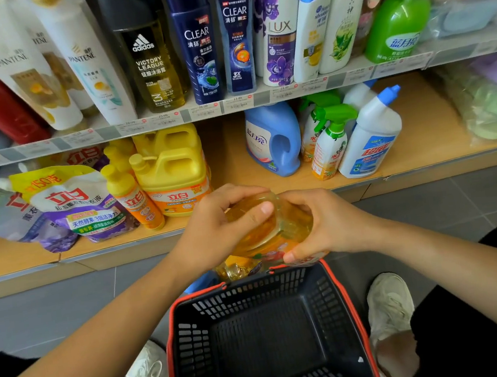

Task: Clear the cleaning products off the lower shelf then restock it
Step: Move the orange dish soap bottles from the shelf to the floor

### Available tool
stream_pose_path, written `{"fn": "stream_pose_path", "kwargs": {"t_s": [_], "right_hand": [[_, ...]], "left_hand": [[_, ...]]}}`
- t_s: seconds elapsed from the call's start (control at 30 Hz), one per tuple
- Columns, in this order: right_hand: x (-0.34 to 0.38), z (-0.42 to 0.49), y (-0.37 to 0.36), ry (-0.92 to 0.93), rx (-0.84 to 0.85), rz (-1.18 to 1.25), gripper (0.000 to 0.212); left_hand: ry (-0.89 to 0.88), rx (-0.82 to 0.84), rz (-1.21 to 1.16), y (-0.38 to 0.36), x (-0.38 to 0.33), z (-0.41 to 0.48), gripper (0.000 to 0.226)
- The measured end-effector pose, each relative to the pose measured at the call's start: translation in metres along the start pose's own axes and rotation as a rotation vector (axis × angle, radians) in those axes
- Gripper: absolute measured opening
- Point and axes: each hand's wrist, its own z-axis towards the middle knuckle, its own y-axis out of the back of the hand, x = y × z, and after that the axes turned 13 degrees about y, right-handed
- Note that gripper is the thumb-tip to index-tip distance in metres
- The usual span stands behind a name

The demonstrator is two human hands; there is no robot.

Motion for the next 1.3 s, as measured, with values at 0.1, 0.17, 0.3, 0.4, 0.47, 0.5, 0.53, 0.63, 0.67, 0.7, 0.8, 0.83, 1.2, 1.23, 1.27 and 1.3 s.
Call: {"fn": "stream_pose_path", "kwargs": {"t_s": [0.1, 0.17, 0.3, 0.4, 0.47, 0.5, 0.53, 0.63, 0.67, 0.7, 0.8, 0.83, 1.2, 1.23, 1.27, 1.3], "right_hand": [[-0.001, 0.001, 0.000, 0.002, -0.061, 0.018, 0.068], [0.000, 0.003, 0.000, 0.013, -0.114, 0.023, 0.068], [0.000, 0.004, 0.002, 0.044, -0.187, 0.003, 0.065], [0.000, 0.003, 0.003, 0.049, -0.205, 0.002, 0.064], [-0.001, 0.002, 0.003, 0.051, -0.213, -0.006, 0.064], [-0.001, 0.002, 0.003, 0.051, -0.213, -0.012, 0.065], [-0.001, 0.002, 0.003, 0.049, -0.213, -0.013, 0.066], [-0.001, 0.001, 0.003, 0.050, -0.211, 0.000, 0.067], [-0.001, 0.001, 0.002, 0.051, -0.208, 0.005, 0.068], [0.000, 0.001, 0.002, 0.052, -0.207, 0.010, 0.068], [0.002, 0.001, 0.002, 0.062, -0.211, 0.027, 0.069], [0.002, 0.001, 0.002, 0.063, -0.210, 0.036, 0.070], [0.003, -0.001, 0.002, 0.044, -0.162, -0.002, 0.082], [0.003, -0.001, 0.002, 0.043, -0.161, -0.003, 0.082], [0.003, -0.001, 0.002, 0.042, -0.162, -0.002, 0.082], [0.003, -0.001, 0.002, 0.041, -0.163, -0.001, 0.083]], "left_hand": [[-0.082, -0.049, 0.068, 0.000, -0.003, -0.006, 0.049], [-0.178, -0.088, 0.167, 0.001, -0.004, -0.011, 0.047], [-0.269, -0.059, 0.259, -0.001, -0.002, -0.018, 0.044], [-0.333, -0.124, 0.268, -0.001, 0.003, -0.021, 0.037], [-0.375, -0.143, 0.247, -0.002, 0.005, -0.022, 0.034], [-0.386, -0.154, 0.238, -0.002, 0.006, -0.022, 0.032], [-0.391, -0.167, 0.233, -0.001, 0.006, -0.022, 0.029], [-0.377, -0.183, 0.227, 0.005, 0.004, -0.020, 0.020], [-0.364, -0.190, 0.234, 0.008, 0.003, -0.019, 0.019], [-0.349, -0.204, 0.243, 0.011, 0.002, -0.018, 0.020], [-0.285, -0.272, 0.278, 0.015, 0.001, -0.015, 0.027], [-0.250, -0.303, 0.286, 0.015, 0.001, -0.014, 0.028], [0.051, -0.217, -0.065, 0.017, 0.005, -0.002, 0.029], [0.048, -0.223, -0.074, 0.017, 0.005, -0.001, 0.027], [0.046, -0.228, -0.082, 0.016, 0.004, -0.001, 0.025], [0.045, -0.230, -0.087, 0.016, 0.005, 0.000, 0.023]]}}
